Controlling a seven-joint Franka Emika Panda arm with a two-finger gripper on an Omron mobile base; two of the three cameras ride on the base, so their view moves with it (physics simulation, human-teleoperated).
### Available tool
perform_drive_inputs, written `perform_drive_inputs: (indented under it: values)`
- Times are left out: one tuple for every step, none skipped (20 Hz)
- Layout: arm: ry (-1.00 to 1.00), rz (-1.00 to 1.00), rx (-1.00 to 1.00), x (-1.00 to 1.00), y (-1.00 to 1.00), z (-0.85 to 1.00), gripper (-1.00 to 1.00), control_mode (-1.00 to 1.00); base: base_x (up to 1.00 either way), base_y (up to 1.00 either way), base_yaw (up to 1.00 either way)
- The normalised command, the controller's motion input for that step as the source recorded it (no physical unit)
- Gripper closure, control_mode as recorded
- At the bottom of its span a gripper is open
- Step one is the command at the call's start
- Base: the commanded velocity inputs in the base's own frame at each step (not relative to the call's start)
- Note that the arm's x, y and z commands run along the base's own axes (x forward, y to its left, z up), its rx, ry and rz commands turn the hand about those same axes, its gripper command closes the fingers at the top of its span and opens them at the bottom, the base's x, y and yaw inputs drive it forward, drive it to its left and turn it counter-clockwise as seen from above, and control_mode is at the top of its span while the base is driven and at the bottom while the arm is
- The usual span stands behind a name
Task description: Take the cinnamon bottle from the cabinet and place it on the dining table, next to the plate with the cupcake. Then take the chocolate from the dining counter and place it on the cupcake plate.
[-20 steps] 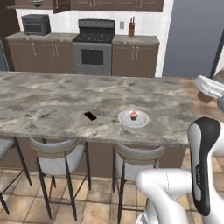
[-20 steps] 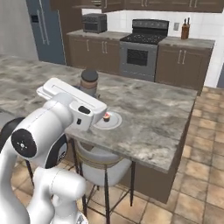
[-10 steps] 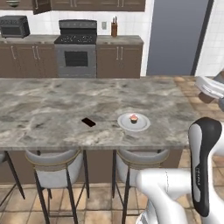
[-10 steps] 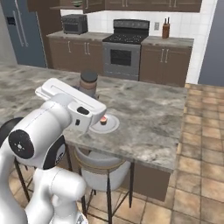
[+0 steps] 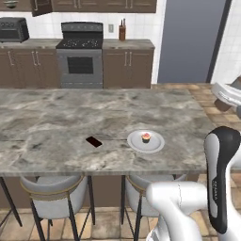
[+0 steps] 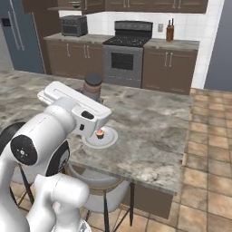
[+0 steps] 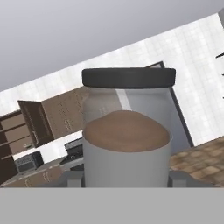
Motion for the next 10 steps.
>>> perform_drive_inputs:
  values:
    - [0.00,0.00,0.00,0.00,0.00,0.00,1.00,1.00,0.69,0.19,0.00]
    - [0.00,0.00,0.00,0.00,0.00,0.00,1.00,1.00,0.65,0.20,0.00]
    - [0.00,0.00,0.00,0.00,0.00,0.00,1.00,1.00,0.63,0.18,0.00]
    - [0.23,0.00,-0.08,0.60,0.11,-0.41,1.00,-1.00,0.00,0.00,0.00]
    - [0.29,0.00,-0.09,0.53,0.00,-0.37,1.00,-1.00,0.00,0.00,0.00]
    - [0.39,0.22,-0.16,0.66,0.00,-0.50,1.00,-1.00,0.00,0.00,0.00]
    - [0.34,0.30,-0.17,0.66,0.00,-0.54,1.00,-1.00,0.00,0.00,0.00]
    - [0.34,0.33,-0.18,0.74,0.00,-0.67,1.00,-1.00,0.00,0.00,0.00]
    - [0.37,0.34,-0.18,0.90,0.00,-0.75,1.00,-1.00,0.00,0.00,0.00]
    - [0.40,0.32,-0.19,1.00,0.06,-0.87,1.00,-1.00,0.00,0.00,0.00]
